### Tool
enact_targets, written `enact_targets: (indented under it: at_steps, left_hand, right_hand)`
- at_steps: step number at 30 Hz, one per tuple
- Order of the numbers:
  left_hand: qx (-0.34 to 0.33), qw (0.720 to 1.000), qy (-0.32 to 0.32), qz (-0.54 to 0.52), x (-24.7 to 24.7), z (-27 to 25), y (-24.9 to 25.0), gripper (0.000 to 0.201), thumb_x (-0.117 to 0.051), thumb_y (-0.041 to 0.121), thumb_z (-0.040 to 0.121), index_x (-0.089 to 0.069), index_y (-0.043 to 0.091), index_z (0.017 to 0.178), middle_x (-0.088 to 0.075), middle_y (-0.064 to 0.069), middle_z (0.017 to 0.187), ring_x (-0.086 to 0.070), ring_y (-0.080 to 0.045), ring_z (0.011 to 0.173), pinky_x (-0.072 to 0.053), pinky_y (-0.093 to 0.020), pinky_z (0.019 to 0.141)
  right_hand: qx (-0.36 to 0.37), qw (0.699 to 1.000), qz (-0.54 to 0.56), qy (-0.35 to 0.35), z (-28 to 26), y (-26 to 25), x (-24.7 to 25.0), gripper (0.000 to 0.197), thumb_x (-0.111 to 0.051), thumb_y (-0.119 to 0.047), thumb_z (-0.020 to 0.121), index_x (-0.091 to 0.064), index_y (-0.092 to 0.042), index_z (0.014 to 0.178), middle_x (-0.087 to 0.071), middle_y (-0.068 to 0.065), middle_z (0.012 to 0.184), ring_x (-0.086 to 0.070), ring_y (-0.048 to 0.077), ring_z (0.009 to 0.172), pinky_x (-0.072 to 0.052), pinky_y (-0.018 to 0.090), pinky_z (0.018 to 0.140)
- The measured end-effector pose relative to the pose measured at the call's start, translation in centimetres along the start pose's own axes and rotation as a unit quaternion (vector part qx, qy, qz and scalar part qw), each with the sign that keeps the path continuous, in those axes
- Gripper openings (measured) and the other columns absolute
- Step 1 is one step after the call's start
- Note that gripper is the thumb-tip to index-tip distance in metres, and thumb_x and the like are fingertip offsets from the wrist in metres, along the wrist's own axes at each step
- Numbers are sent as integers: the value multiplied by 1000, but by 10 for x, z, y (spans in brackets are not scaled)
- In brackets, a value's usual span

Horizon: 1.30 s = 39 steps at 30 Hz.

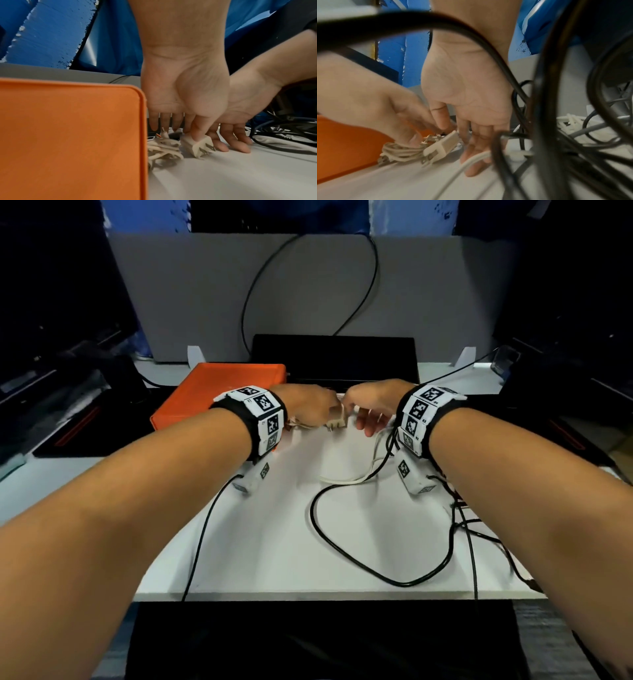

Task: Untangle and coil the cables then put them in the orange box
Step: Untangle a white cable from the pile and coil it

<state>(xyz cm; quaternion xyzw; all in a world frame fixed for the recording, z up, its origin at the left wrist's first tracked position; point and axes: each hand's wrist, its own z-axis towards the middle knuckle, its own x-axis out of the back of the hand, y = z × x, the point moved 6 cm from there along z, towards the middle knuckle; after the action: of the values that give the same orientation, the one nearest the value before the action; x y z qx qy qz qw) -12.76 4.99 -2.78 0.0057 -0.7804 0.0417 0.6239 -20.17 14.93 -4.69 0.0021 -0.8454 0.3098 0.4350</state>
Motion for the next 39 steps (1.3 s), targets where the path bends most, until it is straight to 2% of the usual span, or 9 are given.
enact_targets:
  at_steps: [5, 8, 11, 16, 20, 24, 31, 34, 39]
  left_hand:
    - [4, 998, -17, 61, -3, 14, -1, 41, -52, 34, 89, -60, 24, 128, -56, -2, 139, -57, -28, 119, -48, -39, 101]
    - [22, 998, -26, 56, 2, 16, -4, 31, -54, 42, 84, -63, 28, 110, -62, 1, 124, -62, -25, 105, -54, -44, 95]
    - [6, 999, -10, 45, 10, 11, 2, 39, -59, 33, 91, -60, 26, 129, -57, 8, 124, -59, -24, 111, -50, -36, 94]
    - [-38, 998, 31, -25, 27, -1, 11, 41, -52, 44, 82, -70, 30, 116, -71, 4, 112, -65, -20, 103, -55, -42, 94]
    - [-62, 984, -5, -165, 38, -32, 41, 53, -49, 68, 95, -73, 22, 103, -77, 5, 93, -75, -18, 86, -58, -34, 81]
    - [-78, 974, -152, -149, 12, -61, 74, 68, -52, 82, 83, -66, 28, 121, -74, 6, 106, -77, -15, 87, -61, -38, 84]
    - [-90, 988, -120, -41, -7, -47, 92, 18, -62, 28, 98, -63, 18, 114, -73, -1, 86, -71, -14, 64, -60, -31, 62]
    - [-71, 990, -72, -97, 5, -38, 88, 23, -52, 5, 96, -62, 9, 116, -73, -3, 89, -70, -17, 57, -57, -30, 55]
    - [-78, 953, 79, -281, 46, -41, 84, 28, -40, -4, 91, -52, 11, 111, -71, -19, 91, -74, -26, 56, -53, -29, 45]
  right_hand:
    - [5, 988, -145, 42, -9, 11, 28, 21, -43, -13, 96, -61, -5, 88, -69, 17, 88, -59, 26, 63, -48, 31, 67]
    - [22, 978, -205, 35, -13, 9, 34, 21, -47, -16, 98, -64, -4, 97, -76, 14, 98, -65, 27, 75, -51, 32, 74]
    - [77, 966, -239, 63, -22, -4, 46, 27, -48, -18, 99, -68, -4, 110, -74, 11, 109, -72, 28, 87, -54, 35, 76]
    - [161, 945, -231, 167, -67, -15, 84, 25, -51, -12, 92, -76, -10, 98, -76, 5, 83, -67, 23, 71, -58, 39, 82]
    - [83, 948, -308, 19, -90, 21, 80, 20, -56, -13, 95, -69, -13, 112, -74, 3, 76, -65, 22, 64, -49, 27, 59]
    - [46, 944, -322, -57, -88, 65, 67, 51, -72, -22, 93, -53, -24, 140, -67, -1, 94, -69, 21, 84, -58, 35, 78]
    - [54, 921, -359, 139, -71, 87, 111, 22, -61, -35, 100, -65, -14, 96, -76, 7, 88, -72, 29, 88, -57, 40, 88]
    - [30, 896, -367, 247, -71, 86, 140, 21, -59, -26, 97, -68, -12, 109, -70, 17, 115, -65, 37, 106, -54, 40, 87]
    - [120, 924, -266, 246, -91, 54, 135, 45, -58, -11, 92, -60, -16, 137, -67, 8, 127, -60, 31, 119, -44, 30, 91]
